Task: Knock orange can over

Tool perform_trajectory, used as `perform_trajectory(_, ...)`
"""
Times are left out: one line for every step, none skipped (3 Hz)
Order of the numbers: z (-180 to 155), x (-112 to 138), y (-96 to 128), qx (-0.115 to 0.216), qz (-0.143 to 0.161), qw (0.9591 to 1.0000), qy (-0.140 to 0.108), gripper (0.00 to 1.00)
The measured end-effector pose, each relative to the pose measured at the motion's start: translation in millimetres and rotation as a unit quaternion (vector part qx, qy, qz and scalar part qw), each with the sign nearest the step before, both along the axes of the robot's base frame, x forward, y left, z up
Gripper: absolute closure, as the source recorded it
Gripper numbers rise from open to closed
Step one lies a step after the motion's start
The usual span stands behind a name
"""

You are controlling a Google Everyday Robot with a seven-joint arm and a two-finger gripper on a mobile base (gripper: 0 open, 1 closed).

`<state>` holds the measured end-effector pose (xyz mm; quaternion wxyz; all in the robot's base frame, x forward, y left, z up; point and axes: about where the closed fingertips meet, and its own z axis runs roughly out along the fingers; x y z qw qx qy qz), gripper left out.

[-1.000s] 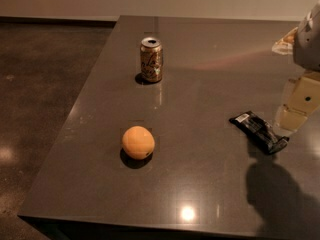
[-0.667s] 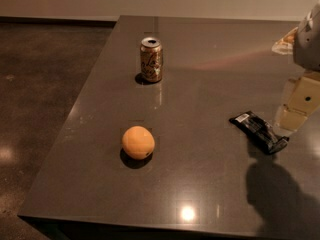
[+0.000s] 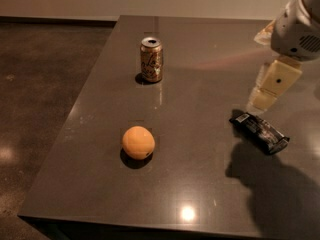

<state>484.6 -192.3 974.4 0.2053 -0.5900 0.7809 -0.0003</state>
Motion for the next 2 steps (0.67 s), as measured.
perform_trajectory(-8.3, 34.8, 14.4, 0.027, -0.011, 0.9996, 0.0, 0.0)
perform_trajectory(-17.4, 67.5, 31.1, 0.049, -0.023, 0.9985, 0.0, 0.0)
